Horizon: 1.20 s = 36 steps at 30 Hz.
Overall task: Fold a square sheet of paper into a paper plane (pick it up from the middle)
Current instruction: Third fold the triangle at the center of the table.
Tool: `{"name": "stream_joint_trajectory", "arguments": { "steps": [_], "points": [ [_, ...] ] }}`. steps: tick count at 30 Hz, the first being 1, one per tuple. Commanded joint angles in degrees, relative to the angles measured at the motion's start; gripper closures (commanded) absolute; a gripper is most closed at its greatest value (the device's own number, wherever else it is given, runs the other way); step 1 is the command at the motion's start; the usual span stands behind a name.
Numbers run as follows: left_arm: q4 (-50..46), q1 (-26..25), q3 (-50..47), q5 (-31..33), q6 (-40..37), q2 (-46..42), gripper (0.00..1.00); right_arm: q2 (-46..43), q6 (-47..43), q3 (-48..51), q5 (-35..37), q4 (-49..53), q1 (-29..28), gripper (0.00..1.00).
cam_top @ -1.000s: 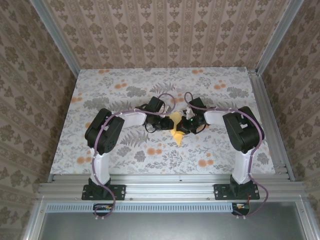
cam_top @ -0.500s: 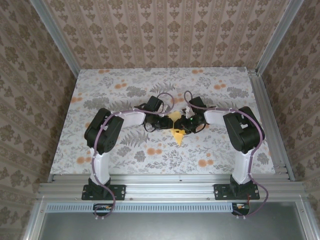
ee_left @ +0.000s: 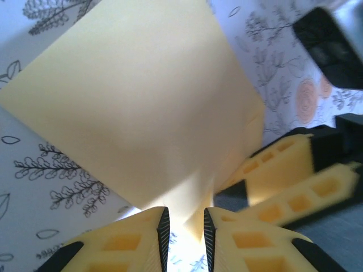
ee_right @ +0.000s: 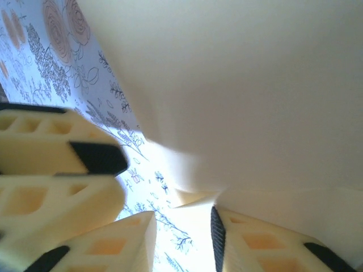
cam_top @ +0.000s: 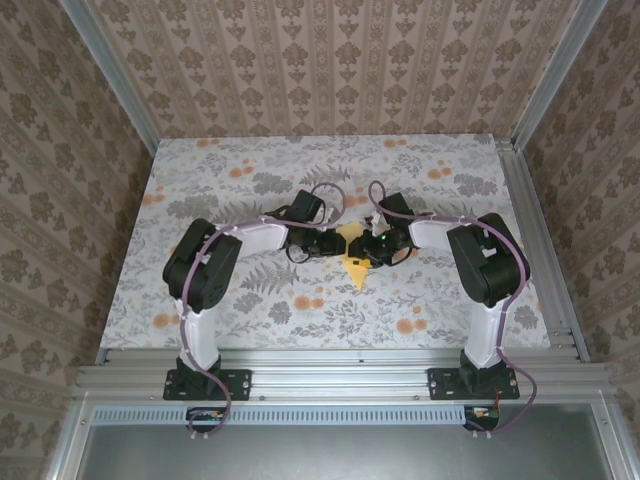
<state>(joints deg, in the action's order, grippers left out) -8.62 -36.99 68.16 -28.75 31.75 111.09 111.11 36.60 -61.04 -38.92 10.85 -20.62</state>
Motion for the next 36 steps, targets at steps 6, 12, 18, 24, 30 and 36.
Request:
{"name": "stream_joint_trajectory", "arguments": {
  "steps": [6,12,18,24,30,36],
  "points": [
    [1.98,-0.84,-2.23,-1.61,2.76,-5.54,0.75,2.54,-1.22,2.66,4.13,2.23,-0.08,0.84],
    [4.22,-2.95,-2.76,-2.89,5.00,-3.41,0.77,2.45,-1.35,2.89,4.22,2.32,0.09,0.94],
    [7.90,-4.14,-4.59,-3.32,7.49,-1.75,0.83,2.40,-0.51,3.77,3.15,0.71,0.34,1.00],
    [9.30,-4.43,-5.19,-3.72,7.98,0.39,0.84,2.35,0.16,4.59,2.26,-0.59,0.58,1.00],
    [7.73,-4.49,-5.08,-2.42,7.19,1.76,0.87,2.13,0.36,5.04,1.66,-1.13,0.93,1.00],
    [10.98,-3.36,-9.16,-1.77,9.06,-1.24,0.87,1.81,0.09,5.28,1.82,-0.84,1.20,1.00]
  ]
}}
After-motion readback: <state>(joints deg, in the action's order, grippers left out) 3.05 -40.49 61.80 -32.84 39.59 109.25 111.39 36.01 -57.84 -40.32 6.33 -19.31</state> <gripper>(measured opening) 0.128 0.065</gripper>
